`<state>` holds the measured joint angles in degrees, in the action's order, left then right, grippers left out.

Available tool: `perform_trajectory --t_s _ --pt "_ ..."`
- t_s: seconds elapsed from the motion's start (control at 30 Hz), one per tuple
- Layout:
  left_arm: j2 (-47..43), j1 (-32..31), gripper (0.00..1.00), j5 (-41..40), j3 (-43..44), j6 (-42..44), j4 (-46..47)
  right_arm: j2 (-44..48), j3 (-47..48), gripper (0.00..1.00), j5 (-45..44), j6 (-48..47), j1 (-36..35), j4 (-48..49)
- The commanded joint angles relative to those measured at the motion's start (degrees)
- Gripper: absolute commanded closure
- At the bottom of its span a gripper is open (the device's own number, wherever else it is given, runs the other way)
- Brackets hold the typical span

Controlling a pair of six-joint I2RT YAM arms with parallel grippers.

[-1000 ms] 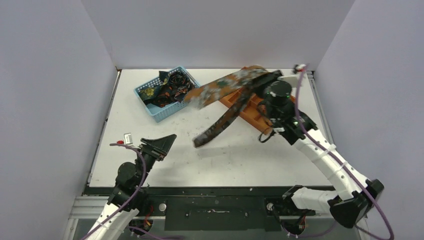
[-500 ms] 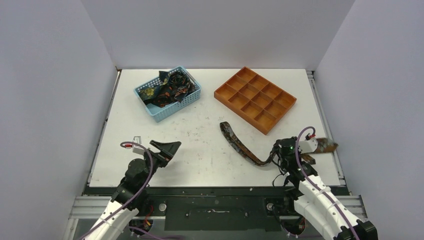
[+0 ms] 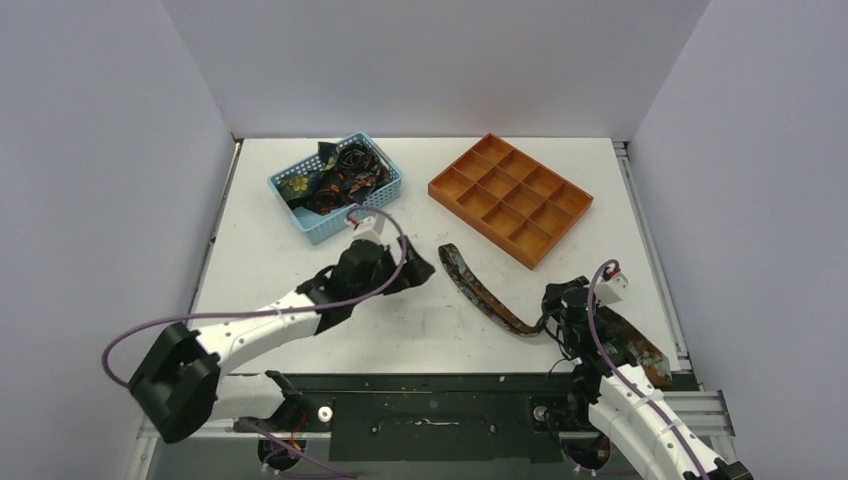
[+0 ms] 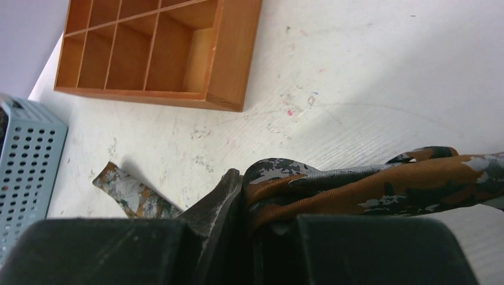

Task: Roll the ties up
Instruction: Flatten out the tie at the center of the board.

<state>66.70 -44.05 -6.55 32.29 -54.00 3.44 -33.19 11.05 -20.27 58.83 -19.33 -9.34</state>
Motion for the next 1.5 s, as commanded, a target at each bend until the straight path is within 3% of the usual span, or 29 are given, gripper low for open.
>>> perform_trajectory --t_s 0.0,0.23,0.33,0.53,0.77,0.93,1.17,1.37,1.47 --pt "11.6 2.8 0.04 4.1 15.4 8.4 1.7 0.2 -0.1 0.95 4.6 -7.6 -0.6 5.3" --pt "30.6 10.5 0.00 21.2 31.0 10.2 -1.3 -0.2 0.1 0.95 7.8 -13.7 -0.7 6.3" --pt "37.3 11.1 0.11 23.3 39.4 14.8 -9.6 1.5 -0.4 0.95 8.5 -15.0 -0.7 6.6" --pt "46.2 11.4 0.10 26.8 50.4 23.1 -17.8 2.1 -0.3 0.95 9.9 -16.2 -0.8 5.8" --pt "51.8 11.7 0.13 29.8 54.4 27.4 -21.0 3.6 -0.5 0.95 11.7 -16.5 -0.7 5.5" --pt "53.6 12.6 0.30 30.2 52.7 25.9 -16.7 4.1 -0.2 0.95 12.3 -16.6 -0.7 5.0" --pt "55.1 12.7 0.45 33.2 51.5 24.2 -12.5 5.6 -0.9 0.95 13.4 -16.6 -0.8 4.9" --pt "57.1 12.4 0.48 33.4 53.1 23.4 -12.0 5.7 -0.8 0.95 13.9 -16.2 -0.7 4.6" --pt "57.9 12.0 0.62 33.4 53.3 23.8 -12.5 5.9 -0.7 0.95 14.1 -16.2 -0.8 4.4"
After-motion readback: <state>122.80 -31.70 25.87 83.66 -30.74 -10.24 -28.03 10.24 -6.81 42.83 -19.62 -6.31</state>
